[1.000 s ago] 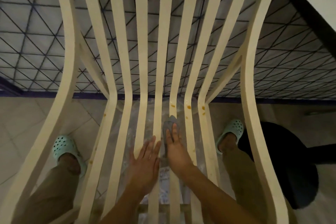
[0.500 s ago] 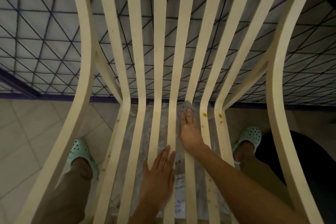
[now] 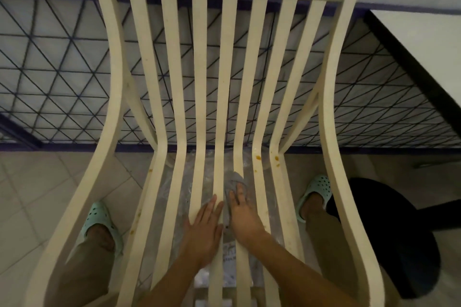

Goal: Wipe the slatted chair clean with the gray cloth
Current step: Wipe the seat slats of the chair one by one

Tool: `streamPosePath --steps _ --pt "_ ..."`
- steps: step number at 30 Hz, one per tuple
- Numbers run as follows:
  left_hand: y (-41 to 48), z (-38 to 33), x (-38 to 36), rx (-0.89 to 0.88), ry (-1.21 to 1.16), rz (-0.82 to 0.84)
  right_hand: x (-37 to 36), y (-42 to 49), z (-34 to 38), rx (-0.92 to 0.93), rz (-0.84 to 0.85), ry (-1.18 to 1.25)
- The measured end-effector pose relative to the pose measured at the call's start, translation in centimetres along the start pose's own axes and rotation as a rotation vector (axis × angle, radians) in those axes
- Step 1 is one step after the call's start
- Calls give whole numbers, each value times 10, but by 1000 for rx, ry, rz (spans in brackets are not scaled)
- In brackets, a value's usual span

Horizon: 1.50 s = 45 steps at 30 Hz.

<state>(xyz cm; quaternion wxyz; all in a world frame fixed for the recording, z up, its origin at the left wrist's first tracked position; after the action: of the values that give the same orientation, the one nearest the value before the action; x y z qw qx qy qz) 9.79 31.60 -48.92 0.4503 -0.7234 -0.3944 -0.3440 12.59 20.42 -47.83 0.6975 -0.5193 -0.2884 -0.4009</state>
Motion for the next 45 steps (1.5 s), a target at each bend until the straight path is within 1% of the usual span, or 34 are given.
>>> streamPosePath --steps 5,11,17,21,26,30,35,39,42,45 --pt "-17 -4 -1 -7 26 61 -26 -50 8 -4 -10 43" --pt "-52 -7 -8 -11 38 82 -49 -99 16 30 -21 66" --pt "-58 -6 -12 -2 -5 32 -70 -137 19 67 1 90" --pt "-58 -4 -16 27 -16 -13 -70 -142 20 76 19 84" --pt "-48 -10 -2 77 -74 -91 -56 -126 20 88 11 95" --pt "-18 -5 7 24 7 -112 -43 -99 16 82 -12 95" --pt "-3 1 -5 1 41 -128 -26 -54 7 70 -34 98" --pt "-1 4 -15 -9 -7 -164 -7 -9 -1 57 -29 85" --pt "-2 2 -8 -19 -24 -195 12 18 -4 62 -23 85" --pt "-4 1 -8 -15 -17 -170 24 47 -9 72 -22 41"
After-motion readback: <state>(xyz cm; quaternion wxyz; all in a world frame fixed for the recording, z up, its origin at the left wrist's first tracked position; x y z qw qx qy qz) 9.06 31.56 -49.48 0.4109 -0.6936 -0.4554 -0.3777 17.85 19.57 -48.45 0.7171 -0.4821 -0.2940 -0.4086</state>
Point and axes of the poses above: each hand's wrist, its own y-axis towards the middle knuckle, its own x-axis out of the back of the hand, z = x × y, the point moved 7 cm from there along y, towards the middle knuckle, and after that the axes turned 3 degrees about x, right-handed, at the moved point
